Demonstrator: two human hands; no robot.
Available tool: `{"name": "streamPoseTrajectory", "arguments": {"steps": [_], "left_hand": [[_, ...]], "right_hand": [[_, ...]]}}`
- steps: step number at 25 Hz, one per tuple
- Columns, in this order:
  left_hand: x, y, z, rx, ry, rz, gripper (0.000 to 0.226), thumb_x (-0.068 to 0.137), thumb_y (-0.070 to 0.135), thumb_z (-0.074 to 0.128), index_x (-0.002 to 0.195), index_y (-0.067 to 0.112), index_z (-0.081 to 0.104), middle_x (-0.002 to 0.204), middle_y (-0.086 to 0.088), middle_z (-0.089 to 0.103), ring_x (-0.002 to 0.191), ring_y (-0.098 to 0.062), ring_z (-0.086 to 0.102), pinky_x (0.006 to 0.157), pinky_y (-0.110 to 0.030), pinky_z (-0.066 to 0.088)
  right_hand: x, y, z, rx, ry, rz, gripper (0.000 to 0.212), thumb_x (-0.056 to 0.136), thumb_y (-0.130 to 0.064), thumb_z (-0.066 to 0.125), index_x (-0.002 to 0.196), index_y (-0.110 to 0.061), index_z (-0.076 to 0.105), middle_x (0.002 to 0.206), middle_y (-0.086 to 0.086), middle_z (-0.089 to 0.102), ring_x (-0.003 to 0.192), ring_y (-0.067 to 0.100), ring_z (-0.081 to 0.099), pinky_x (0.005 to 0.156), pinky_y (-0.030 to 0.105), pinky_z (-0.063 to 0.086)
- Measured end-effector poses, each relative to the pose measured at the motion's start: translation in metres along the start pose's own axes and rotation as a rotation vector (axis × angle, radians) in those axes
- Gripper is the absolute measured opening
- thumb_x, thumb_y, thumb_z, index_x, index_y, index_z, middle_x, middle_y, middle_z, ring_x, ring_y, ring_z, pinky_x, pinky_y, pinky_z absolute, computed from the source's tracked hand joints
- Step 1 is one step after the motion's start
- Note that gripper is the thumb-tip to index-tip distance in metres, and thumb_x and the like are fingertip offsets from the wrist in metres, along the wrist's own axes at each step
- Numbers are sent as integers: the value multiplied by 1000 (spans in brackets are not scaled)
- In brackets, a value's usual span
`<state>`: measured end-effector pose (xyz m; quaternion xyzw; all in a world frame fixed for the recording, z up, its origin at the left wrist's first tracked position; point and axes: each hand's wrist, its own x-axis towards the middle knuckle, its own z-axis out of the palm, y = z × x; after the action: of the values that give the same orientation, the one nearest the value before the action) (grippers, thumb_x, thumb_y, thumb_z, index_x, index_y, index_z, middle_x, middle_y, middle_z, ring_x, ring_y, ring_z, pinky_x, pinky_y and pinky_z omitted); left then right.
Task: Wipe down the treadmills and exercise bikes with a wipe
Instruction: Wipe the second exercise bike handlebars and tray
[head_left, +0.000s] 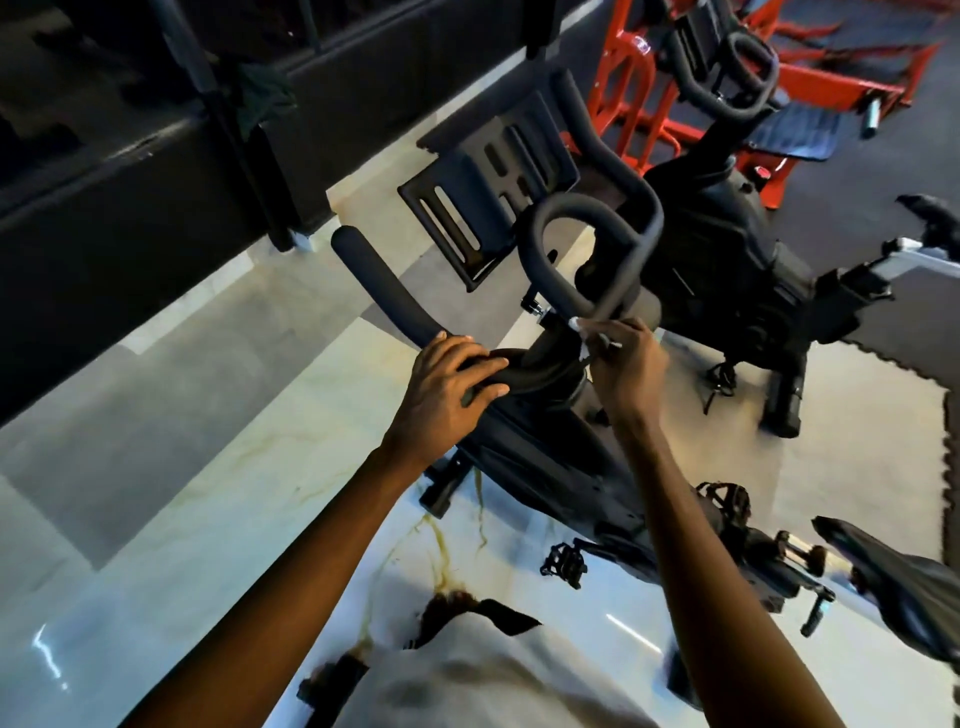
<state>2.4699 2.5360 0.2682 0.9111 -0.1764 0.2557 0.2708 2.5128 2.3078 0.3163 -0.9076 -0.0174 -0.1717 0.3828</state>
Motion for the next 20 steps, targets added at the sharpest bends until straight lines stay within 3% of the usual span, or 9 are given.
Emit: {"name": "streamPoseTrajectory", "arguments": {"steps": [2,4,8,10,16,20], "left_hand": [[-1,-3,-2,13,-22,6,34,96,38,63,121,18,72,119,-3,65,123,-24,53,120,-34,21],[-3,-8,-8,47,-64,76,36,98,36,57,127,19,69,125,-4,65,129,-22,50,120,-35,20],[4,-20,-18,106,-111,161,35,99,31,57,132,21,66,130,0,64,133,-17,48,120,-32,16],[2,-18,-15,80,-111,155,35,98,27,60,131,19,67,129,-2,65,131,-18,49,121,-32,18],[8,-22,-17,60,-111,171,32,94,27,67,124,17,71,122,-1,68,122,-20,57,114,-38,32],[20,-31,-27,65,-140,283,32,94,35,67,121,18,73,118,1,71,115,-18,63,104,-36,38]], "right_hand": [[-27,3,9,35,-59,-27,23,91,-19,72,113,-21,74,106,2,68,81,8,63,68,4,45],[-48,4,11,84,-105,-75,24,90,-20,72,114,-21,73,108,1,67,85,9,65,72,19,56],[-14,12,9,76,-32,-10,24,89,-16,73,112,-22,74,104,2,65,83,16,65,70,40,58],[-10,11,11,79,-3,24,25,88,-12,75,111,-20,75,105,3,65,85,17,64,73,41,59],[-57,-14,13,151,-74,-20,25,88,-15,73,113,-16,73,102,0,61,82,5,61,74,20,56],[-40,-14,15,127,6,46,29,88,-12,73,115,-23,71,105,2,63,86,13,65,77,29,59]]}}
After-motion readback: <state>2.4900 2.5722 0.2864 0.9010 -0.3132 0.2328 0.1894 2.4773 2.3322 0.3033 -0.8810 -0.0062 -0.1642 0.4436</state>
